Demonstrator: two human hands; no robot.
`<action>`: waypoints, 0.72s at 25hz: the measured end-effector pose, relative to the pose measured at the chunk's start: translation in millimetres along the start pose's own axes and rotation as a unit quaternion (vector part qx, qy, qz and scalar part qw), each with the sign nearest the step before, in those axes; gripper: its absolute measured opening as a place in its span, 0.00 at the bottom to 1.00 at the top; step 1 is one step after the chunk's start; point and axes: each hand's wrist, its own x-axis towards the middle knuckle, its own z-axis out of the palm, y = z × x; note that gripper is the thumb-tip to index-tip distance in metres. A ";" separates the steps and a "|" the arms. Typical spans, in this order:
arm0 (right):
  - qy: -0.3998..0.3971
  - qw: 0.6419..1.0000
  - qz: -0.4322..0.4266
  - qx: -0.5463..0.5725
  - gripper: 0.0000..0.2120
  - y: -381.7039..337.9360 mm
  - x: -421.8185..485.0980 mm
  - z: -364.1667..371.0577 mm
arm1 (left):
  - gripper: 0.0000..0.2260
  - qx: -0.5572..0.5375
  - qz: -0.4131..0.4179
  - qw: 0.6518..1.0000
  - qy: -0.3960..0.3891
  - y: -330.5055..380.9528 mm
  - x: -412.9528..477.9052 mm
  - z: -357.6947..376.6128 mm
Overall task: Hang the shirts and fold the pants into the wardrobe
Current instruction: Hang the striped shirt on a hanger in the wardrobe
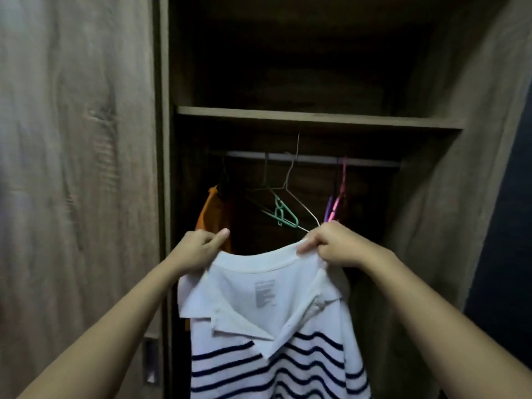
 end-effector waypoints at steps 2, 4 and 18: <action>-0.056 0.998 -0.010 -0.030 0.26 16.6 16.0 13.0 | 0.26 0.056 -0.005 0.995 -0.077 -2.9 20.7 37.6; -0.084 0.994 -0.033 -0.057 0.26 29.3 28.0 35.2 | 0.25 0.051 -0.025 0.996 -0.070 6.7 42.2 66.4; -0.050 0.990 -0.080 -0.106 0.23 105.8 44.6 50.0 | 0.21 -0.263 -0.265 0.922 0.105 100.6 197.1 142.2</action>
